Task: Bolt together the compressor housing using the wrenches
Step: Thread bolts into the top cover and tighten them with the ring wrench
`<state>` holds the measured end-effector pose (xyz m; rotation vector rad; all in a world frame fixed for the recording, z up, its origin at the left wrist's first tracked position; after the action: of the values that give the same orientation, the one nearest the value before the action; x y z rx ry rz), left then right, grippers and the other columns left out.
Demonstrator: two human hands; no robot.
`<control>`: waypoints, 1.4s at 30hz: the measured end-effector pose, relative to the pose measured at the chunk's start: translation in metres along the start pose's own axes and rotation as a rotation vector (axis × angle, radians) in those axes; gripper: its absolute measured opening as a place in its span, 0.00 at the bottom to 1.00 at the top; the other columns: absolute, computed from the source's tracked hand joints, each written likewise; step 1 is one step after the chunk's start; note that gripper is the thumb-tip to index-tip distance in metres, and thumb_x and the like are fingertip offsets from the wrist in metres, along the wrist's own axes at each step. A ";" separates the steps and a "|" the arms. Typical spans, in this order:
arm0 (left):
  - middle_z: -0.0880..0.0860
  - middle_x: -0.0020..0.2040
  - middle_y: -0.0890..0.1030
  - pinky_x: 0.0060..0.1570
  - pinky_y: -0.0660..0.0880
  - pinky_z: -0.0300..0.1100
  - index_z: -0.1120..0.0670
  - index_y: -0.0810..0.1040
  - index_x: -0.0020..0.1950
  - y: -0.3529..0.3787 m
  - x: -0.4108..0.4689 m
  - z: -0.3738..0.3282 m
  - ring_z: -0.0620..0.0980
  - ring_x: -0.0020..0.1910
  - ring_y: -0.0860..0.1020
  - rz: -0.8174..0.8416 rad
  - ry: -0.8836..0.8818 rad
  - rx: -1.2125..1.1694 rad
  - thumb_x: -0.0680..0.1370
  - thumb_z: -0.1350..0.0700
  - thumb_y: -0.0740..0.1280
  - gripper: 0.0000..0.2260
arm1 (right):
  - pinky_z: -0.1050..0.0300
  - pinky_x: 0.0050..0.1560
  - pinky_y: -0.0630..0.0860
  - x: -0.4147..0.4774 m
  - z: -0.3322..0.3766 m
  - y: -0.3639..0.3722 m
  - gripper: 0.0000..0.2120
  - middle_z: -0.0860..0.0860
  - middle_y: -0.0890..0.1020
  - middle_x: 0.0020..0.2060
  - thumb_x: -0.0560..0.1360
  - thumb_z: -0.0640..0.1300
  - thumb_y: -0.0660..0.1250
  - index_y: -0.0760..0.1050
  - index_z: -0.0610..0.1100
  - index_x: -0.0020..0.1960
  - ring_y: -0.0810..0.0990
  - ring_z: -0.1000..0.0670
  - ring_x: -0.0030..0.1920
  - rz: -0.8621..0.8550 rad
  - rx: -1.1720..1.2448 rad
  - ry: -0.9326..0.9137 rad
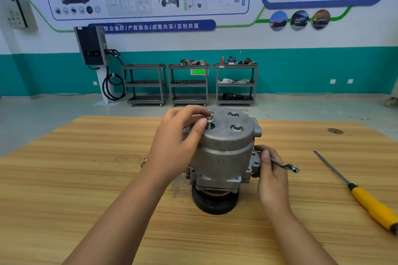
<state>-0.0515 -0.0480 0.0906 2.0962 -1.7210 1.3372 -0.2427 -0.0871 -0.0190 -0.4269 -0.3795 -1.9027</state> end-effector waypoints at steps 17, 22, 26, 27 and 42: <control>0.37 0.66 0.67 0.53 0.70 0.27 0.27 0.44 0.70 0.047 -0.056 0.068 0.29 0.61 0.70 -0.158 -0.166 -0.335 0.57 0.25 0.67 0.49 | 0.55 0.48 0.72 0.023 0.021 -0.029 0.17 0.52 0.84 0.36 0.83 0.47 0.49 0.77 0.50 0.48 0.81 0.50 0.46 -0.107 0.135 0.038; 0.39 0.66 0.66 0.54 0.65 0.21 0.28 0.47 0.70 0.048 -0.058 0.067 0.32 0.64 0.67 -0.186 -0.144 -0.285 0.58 0.27 0.68 0.46 | 0.63 0.37 0.72 0.037 0.080 -0.034 0.18 0.56 0.76 0.32 0.77 0.53 0.54 0.82 0.53 0.44 0.73 0.59 0.34 -0.095 0.272 -0.139; 0.32 0.65 0.65 0.61 0.66 0.30 0.28 0.48 0.69 0.049 -0.063 0.064 0.37 0.65 0.67 -0.172 -0.109 -0.240 0.62 0.36 0.69 0.42 | 0.66 0.34 0.72 0.038 0.116 -0.011 0.17 0.55 0.78 0.32 0.75 0.47 0.57 0.84 0.49 0.39 0.74 0.58 0.33 0.176 0.418 -0.150; 0.32 0.66 0.65 0.63 0.68 0.38 0.27 0.48 0.69 0.049 -0.064 0.064 0.39 0.65 0.68 -0.165 -0.112 -0.226 0.62 0.36 0.69 0.41 | 0.65 0.35 0.74 0.036 0.120 -0.005 0.16 0.55 0.78 0.32 0.75 0.46 0.58 0.84 0.48 0.39 0.75 0.58 0.34 0.230 0.418 -0.146; 0.19 0.64 0.50 0.67 0.60 0.57 0.30 0.55 0.66 0.051 -0.066 0.065 0.37 0.71 0.52 -0.210 -0.048 -0.062 0.65 0.33 0.63 0.32 | 0.62 0.34 0.78 0.029 0.143 0.011 0.04 0.46 0.85 0.36 0.71 0.42 0.64 0.72 0.42 0.43 0.81 0.51 0.31 0.206 0.551 -0.112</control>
<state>-0.0566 -0.0547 -0.0147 2.2184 -1.4881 1.1685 -0.2256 -0.0494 0.1218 -0.1922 -0.8718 -1.4986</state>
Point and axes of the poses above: each hand's wrist, its own x-axis towards the middle knuckle, its own y-axis out of the palm, z = x × y, the point moved 2 cm from there along x, towards the middle knuckle
